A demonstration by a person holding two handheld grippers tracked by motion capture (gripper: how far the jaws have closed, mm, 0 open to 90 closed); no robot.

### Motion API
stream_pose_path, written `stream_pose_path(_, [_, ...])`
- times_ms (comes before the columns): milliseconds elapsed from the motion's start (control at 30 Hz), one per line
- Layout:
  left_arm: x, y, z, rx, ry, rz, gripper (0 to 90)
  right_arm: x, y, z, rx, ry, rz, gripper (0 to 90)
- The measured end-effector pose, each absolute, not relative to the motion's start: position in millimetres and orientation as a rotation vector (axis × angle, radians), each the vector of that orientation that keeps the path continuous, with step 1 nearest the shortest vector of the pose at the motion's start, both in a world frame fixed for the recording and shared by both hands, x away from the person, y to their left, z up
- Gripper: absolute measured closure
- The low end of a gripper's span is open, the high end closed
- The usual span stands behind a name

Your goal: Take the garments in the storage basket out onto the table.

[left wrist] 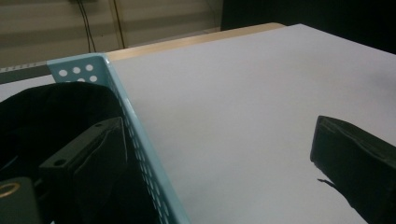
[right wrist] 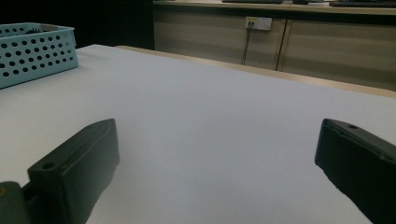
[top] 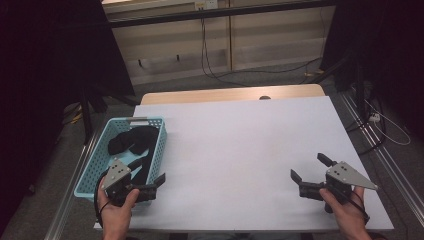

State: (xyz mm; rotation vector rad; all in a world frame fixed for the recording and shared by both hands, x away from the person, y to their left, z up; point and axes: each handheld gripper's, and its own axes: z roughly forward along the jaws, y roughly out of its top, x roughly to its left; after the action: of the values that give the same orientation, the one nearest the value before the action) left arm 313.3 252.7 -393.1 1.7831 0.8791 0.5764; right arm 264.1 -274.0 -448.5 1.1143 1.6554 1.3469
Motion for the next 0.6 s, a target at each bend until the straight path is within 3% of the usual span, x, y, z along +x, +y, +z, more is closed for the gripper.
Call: stream_pose_path(600, [350.0,271.6,-365.4,1.854,0.958,0.584,4.5,267.4,-272.4,-449.0,1.110,1.664,1.348,0.0])
